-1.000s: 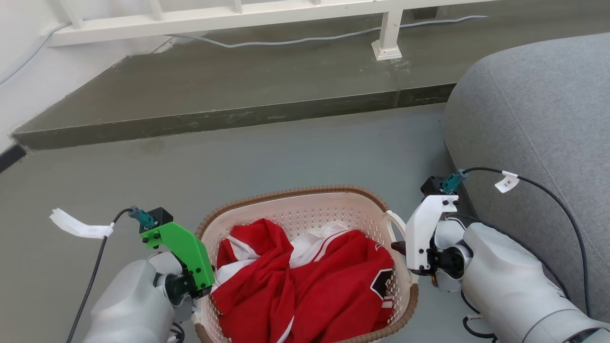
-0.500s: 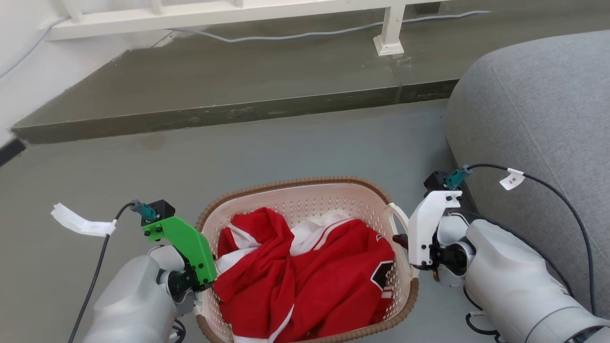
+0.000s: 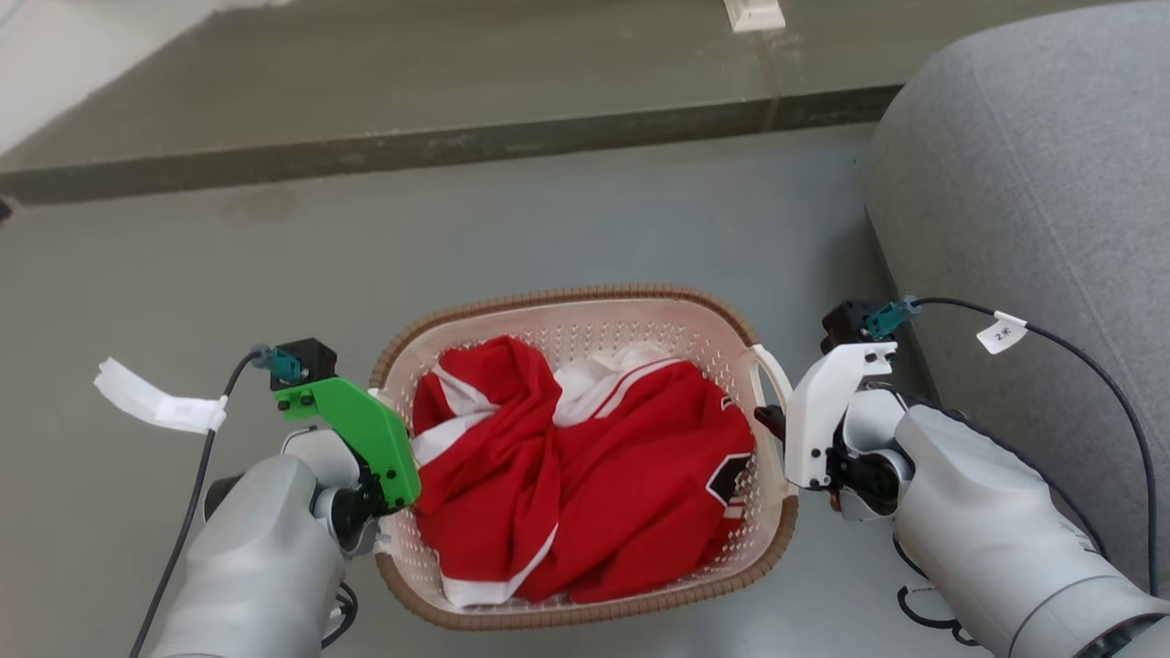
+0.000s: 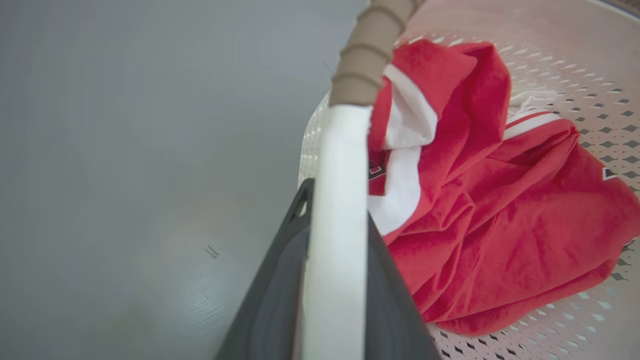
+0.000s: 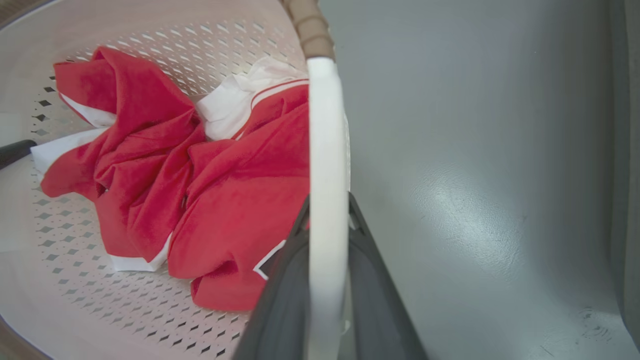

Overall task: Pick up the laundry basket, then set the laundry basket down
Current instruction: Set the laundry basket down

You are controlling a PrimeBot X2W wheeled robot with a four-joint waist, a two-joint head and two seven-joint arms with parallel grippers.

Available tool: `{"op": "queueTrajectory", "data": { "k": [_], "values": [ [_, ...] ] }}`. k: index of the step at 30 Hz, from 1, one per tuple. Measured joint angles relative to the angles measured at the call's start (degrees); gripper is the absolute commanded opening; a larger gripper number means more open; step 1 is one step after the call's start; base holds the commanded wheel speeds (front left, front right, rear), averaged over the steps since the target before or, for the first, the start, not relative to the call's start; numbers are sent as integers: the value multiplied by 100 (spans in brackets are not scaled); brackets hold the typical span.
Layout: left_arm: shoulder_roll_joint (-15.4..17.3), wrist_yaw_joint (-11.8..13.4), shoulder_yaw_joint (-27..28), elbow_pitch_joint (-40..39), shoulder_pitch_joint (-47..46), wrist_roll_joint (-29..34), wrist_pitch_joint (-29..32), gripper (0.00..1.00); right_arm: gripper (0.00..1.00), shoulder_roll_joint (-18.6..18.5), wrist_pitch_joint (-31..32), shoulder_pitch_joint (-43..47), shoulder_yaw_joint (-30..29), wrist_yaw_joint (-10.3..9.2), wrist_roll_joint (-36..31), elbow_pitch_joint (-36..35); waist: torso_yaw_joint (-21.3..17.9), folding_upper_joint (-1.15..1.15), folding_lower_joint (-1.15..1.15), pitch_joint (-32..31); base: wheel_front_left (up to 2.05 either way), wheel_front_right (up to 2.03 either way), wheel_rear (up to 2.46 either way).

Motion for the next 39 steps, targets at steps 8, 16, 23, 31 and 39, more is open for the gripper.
{"op": "queueTrajectory", "data": {
  "k": [8, 16, 23, 31, 39],
  "values": [
    [0, 110, -168, -71, -265, 264, -375, 0, 0, -10, -530, -186, 12, 0, -148, -10, -23, 0, 0, 538, 0, 0, 0],
    [4, 167, -320, -142, -486, 374, -692, 0, 0, -38, -1055, -425, 68, 0, -339, -16, -30, 0, 0, 1128, 0, 0, 0],
    [11, 237, -353, -174, -624, 447, -939, 0, 0, -44, -1372, -570, 121, 0, -479, -9, -23, 0, 0, 1599, 0, 0, 0],
    [51, 320, -443, -230, -907, 666, -1316, 0, 0, -58, -1715, -850, 186, 0, -576, -10, -12, 0, 0, 2247, 0, 0, 0],
    [58, 321, -505, -236, -1195, 709, -1548, 0, 0, -80, -1887, -1118, 163, 0, -571, 48, 5, 0, 1, 2893, 0, 0, 0]
  ]
}}
